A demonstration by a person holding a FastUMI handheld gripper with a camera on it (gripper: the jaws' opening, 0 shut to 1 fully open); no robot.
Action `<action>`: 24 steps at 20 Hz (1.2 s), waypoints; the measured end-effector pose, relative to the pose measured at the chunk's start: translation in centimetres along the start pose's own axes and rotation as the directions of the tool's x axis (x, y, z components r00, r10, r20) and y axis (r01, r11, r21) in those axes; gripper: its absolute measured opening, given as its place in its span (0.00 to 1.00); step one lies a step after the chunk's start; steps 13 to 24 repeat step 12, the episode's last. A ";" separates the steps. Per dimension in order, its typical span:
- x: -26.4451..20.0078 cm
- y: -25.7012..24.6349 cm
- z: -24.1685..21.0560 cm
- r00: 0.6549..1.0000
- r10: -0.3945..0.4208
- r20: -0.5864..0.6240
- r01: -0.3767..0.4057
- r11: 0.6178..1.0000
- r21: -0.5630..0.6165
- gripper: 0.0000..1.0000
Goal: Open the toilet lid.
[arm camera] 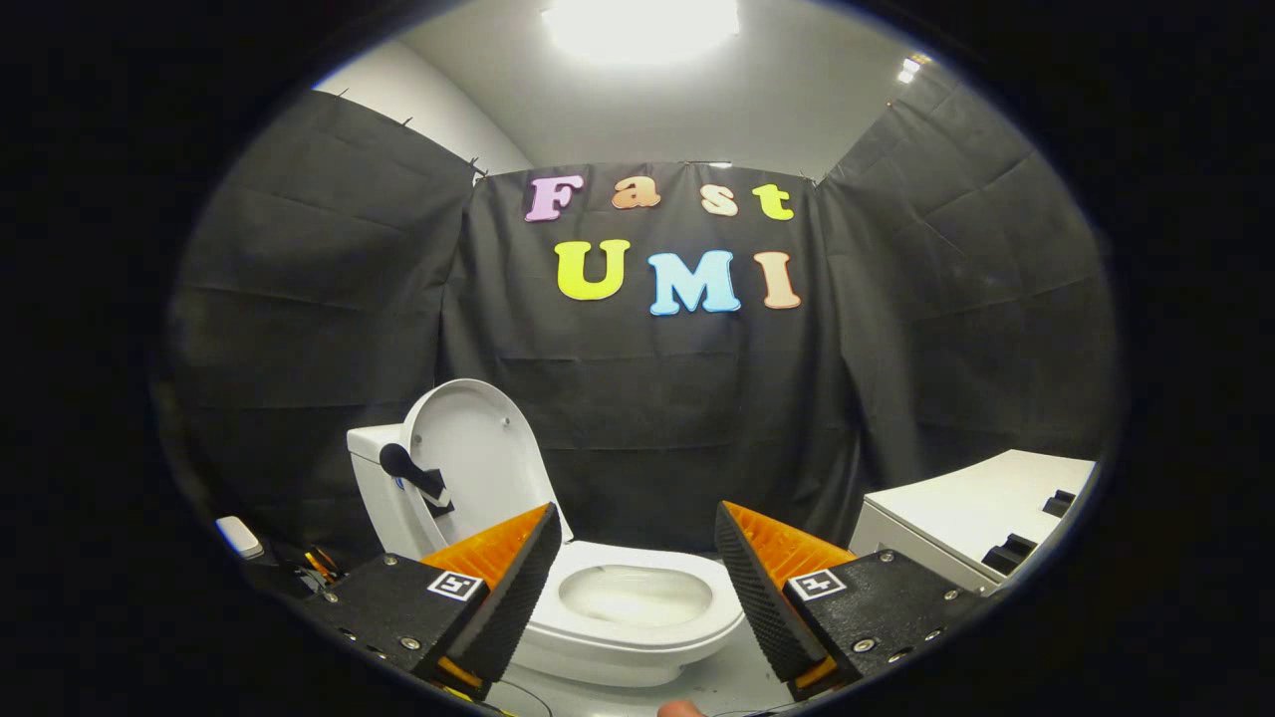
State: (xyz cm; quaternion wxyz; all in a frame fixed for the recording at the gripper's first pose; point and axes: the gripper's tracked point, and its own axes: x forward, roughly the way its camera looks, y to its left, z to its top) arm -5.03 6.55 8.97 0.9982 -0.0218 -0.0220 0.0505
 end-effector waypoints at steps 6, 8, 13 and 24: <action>0.2 -0.3 -0.1 1.000 -0.004 -0.009 0.004 1.000 0.012 0.95; 0.3 -0.3 0.0 1.000 -0.005 -0.007 0.005 1.000 0.014 0.95; 0.3 -0.1 0.1 1.000 0.001 -0.004 -0.001 1.000 0.012 0.95; 0.3 -0.1 0.1 1.000 0.001 -0.004 -0.001 1.000 0.012 0.95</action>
